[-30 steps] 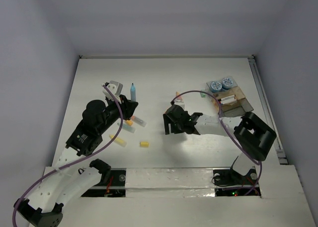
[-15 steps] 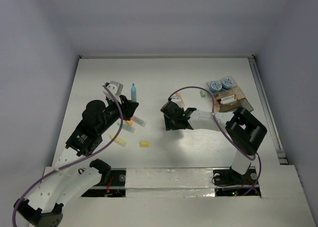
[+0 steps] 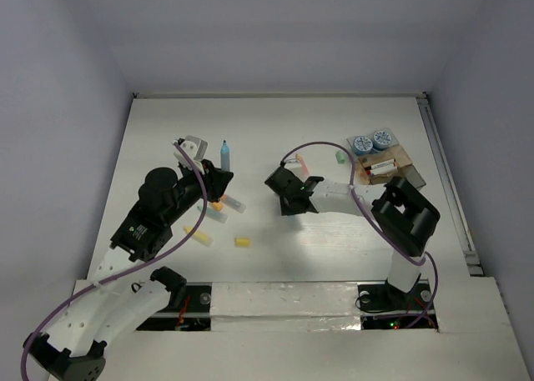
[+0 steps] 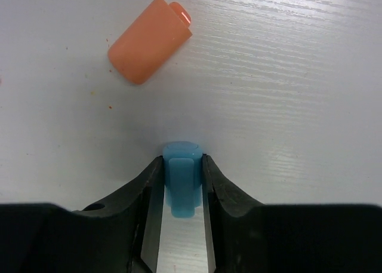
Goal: Sort the stationery into containers
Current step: Close the pen cap on the pen.
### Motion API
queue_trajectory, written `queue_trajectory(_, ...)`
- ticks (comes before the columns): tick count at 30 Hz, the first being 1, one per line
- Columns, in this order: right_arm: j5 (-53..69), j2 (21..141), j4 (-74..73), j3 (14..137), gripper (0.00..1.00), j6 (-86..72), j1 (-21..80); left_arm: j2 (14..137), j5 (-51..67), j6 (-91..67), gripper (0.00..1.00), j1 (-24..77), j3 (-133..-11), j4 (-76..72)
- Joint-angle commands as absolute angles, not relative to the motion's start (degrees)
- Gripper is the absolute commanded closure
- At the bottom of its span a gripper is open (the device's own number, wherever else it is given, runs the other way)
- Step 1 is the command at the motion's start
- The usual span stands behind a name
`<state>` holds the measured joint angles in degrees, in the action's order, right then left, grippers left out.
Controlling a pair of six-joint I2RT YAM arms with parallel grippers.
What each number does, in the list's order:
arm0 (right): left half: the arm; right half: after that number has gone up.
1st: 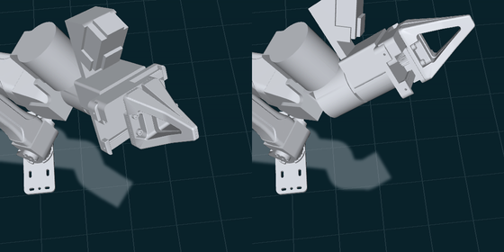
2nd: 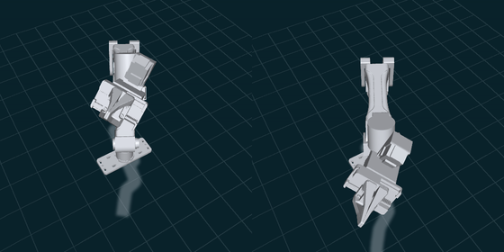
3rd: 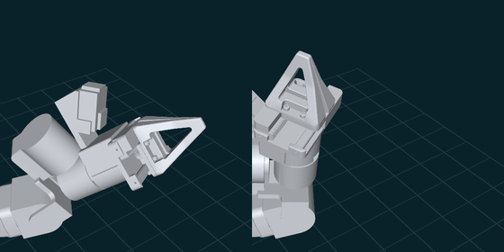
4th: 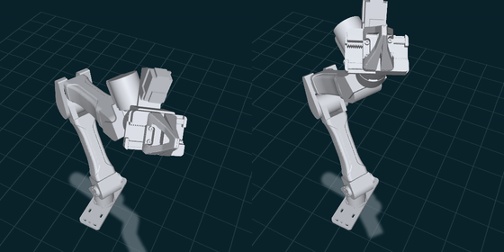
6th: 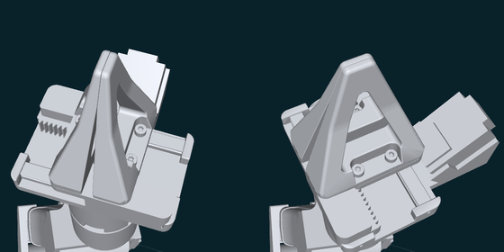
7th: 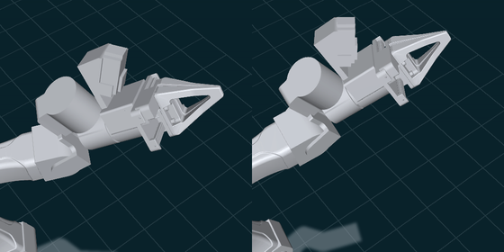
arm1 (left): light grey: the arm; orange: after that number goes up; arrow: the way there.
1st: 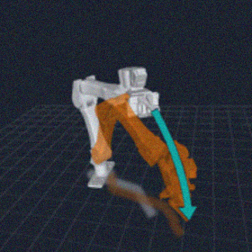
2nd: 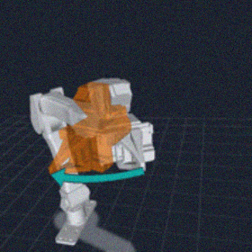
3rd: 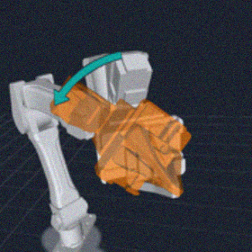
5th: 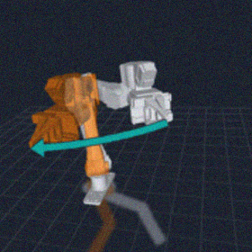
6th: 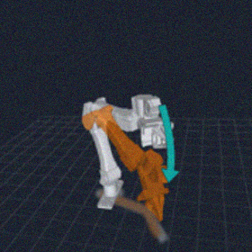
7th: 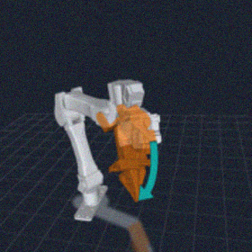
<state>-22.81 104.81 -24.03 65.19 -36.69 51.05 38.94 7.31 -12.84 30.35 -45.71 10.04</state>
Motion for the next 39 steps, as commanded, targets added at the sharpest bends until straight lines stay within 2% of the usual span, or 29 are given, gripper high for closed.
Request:
queue_trajectory(1,-25.1,106.7,-27.1,66.3,0.71,-37.8,50.2,39.5,7.7,-12.2,1.00,30.1,-45.4,7.0)
queue_trajectory(2,-25.2,106.6,-27.2,66.4,0.78,-37.9,50.2,39.8,8.0,-12.2,1.00,30.1,-45.4,6.9)
queue_trajectory(5,-27.2,104.8,-26.9,66.5,0.86,-37.0,50.2,40.6,9.0,-12.2,1.00,30.1,-45.2,6.2)
queue_trajectory(9,-29.2,98.3,-25.8,67.1,0.89,-34.5,50.2,42.5,10.6,-12.5,1.00,30.1,-45.2,5.0)
queue_trajectory(14,-27.3,83.2,-19.6,66.1,0.91,-30.8,50.2,45.6,15.9,-15.1,1.00,30.1,-46.2,2.3)
queue_trajectory(21,-26.3,71.2,-1.5,65.6,0.91,-26.6,50.2,51.9,21.2,-17.2,1.00,30.1,-51.6,0.4)
queue_trajectory(31,-21.2,75.8,13.8,70.5,0.91,-28.4,50.2,54.9,25.2,-15.8,1.00,30.7,-49.0,-4.4)
queue_trajectory(39,-19.1,79.5,16.7,74.4,0.91,-28.1,50.2,55.3,25.9,-15.1,1.00,30.7,-48.8,-3.8)
